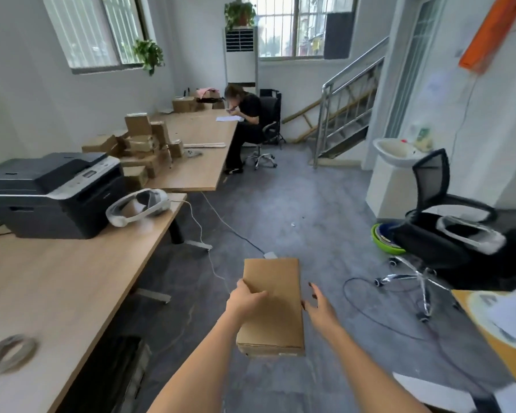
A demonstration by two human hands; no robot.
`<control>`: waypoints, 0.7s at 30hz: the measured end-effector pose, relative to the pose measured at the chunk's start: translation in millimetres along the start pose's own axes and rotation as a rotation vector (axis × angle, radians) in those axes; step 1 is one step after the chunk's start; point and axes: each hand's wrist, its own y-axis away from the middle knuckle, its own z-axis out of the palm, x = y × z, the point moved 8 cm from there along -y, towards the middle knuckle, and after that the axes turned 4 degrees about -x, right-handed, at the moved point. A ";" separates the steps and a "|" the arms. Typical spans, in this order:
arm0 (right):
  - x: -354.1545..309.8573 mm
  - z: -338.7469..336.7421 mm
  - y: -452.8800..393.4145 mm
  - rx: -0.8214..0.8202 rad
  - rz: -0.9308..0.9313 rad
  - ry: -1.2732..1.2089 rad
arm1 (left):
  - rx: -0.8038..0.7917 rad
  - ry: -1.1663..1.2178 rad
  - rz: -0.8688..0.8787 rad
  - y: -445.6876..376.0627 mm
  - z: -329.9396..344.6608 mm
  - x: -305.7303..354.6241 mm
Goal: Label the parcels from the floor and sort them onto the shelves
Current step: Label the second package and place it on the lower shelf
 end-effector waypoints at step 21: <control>270.9 -378.6 282.6 0.532 0.246 -0.735 | -0.521 -0.327 0.504 250.0 427.7 264.8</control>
